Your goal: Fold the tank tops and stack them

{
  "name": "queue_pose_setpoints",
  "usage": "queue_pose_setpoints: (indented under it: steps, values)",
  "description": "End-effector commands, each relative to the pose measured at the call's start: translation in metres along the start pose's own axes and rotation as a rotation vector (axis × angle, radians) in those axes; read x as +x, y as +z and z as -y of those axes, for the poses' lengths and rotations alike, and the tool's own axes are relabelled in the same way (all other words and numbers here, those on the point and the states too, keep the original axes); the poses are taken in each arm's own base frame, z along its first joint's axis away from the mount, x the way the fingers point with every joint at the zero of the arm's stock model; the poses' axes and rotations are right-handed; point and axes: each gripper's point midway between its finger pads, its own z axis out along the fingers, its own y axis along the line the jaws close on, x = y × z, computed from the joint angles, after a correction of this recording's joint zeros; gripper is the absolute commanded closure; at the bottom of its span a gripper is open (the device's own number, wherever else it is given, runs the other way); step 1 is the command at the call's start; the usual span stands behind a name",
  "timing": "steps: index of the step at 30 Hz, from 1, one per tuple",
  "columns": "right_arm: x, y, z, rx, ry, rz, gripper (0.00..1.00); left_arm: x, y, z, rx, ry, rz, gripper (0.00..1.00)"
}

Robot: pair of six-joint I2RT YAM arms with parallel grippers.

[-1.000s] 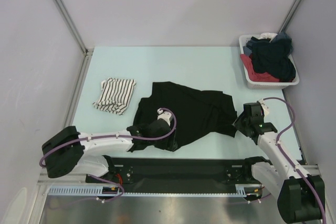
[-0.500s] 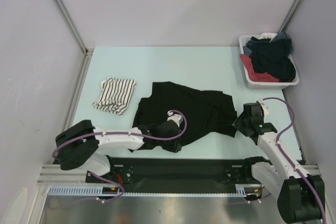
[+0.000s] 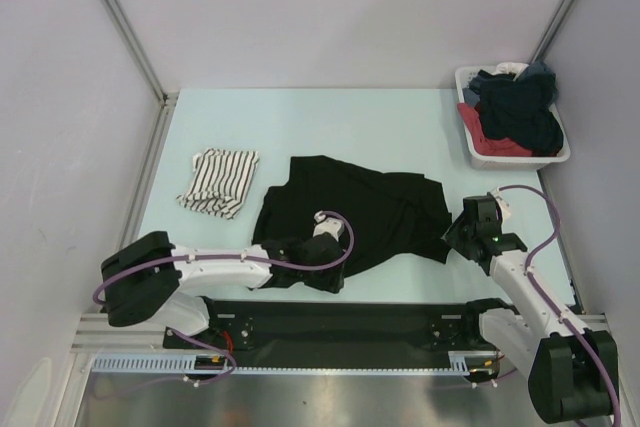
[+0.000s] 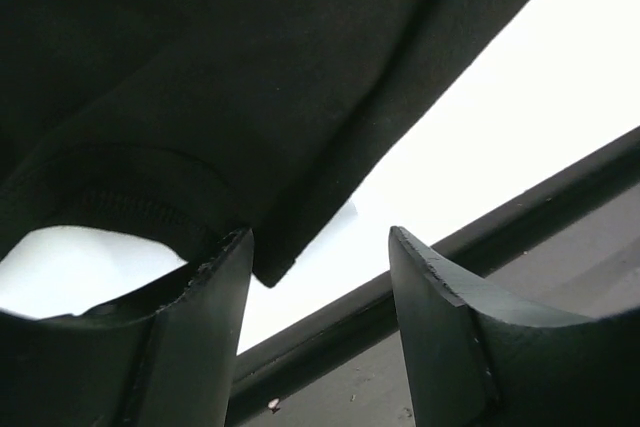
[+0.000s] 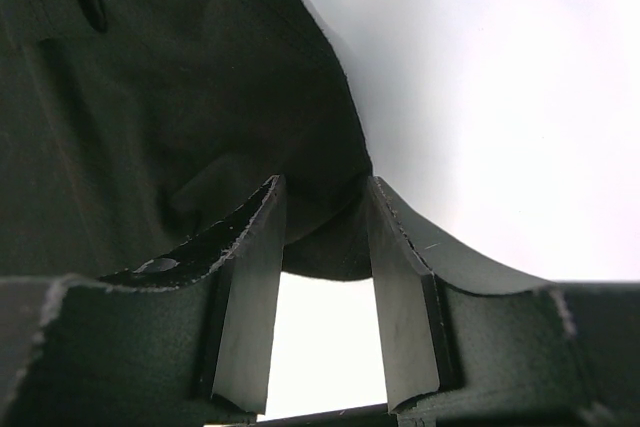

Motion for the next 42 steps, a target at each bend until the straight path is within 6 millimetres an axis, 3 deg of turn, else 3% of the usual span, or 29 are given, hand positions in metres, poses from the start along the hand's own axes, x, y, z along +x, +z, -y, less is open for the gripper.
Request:
queue_pose_setpoints:
  steps: [1, 4, 6, 7, 12, 18, 24, 27, 29, 35, 38, 42]
  values:
    - [-0.005, 0.001, -0.005, -0.02, -0.008, 0.016, 0.57, -0.004, -0.003, -0.001, -0.033, 0.016, 0.014, 0.39]
    - [-0.004, 0.002, -0.005, -0.022, -0.013, 0.008, 0.58, 0.0, 0.001, -0.003, -0.041, 0.025, -0.001, 0.41]
    - [-0.003, 0.001, -0.006, -0.028, -0.016, 0.004, 0.57, 0.0, 0.0, 0.0, -0.034, 0.027, 0.003, 0.39]
    - [-0.003, 0.002, -0.006, -0.027, -0.017, 0.004, 0.57, -0.003, -0.002, 0.0, -0.036, 0.029, 0.015, 0.33]
    - [-0.002, 0.002, -0.007, -0.028, -0.016, 0.0, 0.57, -0.006, -0.009, -0.005, -0.077, 0.049, 0.031, 0.32]
    - [-0.003, 0.003, -0.008, -0.032, -0.019, -0.001, 0.57, -0.003, -0.005, -0.018, -0.147, 0.067, 0.028, 0.46]
    - [0.002, 0.001, -0.008, -0.041, -0.024, -0.024, 0.57, -0.002, 0.004, -0.026, -0.2, 0.088, 0.021, 0.77]
    - [0.008, -0.002, -0.004, -0.017, 0.004, -0.054, 0.56, -0.005, 0.004, -0.03, -0.235, 0.094, 0.027, 1.0]
    - [0.014, -0.004, 0.002, 0.022, 0.023, -0.089, 0.55, -0.007, -0.001, -0.034, -0.261, 0.1, 0.03, 1.0]
    - [0.024, -0.008, -0.007, -0.028, 0.011, -0.121, 0.46, -0.022, -0.018, -0.037, -0.254, 0.089, 0.078, 1.0]
    - [0.033, -0.003, -0.007, -0.038, 0.009, -0.127, 0.53, -0.029, -0.021, -0.033, -0.184, 0.058, 0.085, 1.0]
    - [0.042, 0.006, -0.006, -0.034, 0.011, -0.157, 0.73, -0.038, -0.028, -0.034, -0.105, 0.019, 0.1, 1.0]
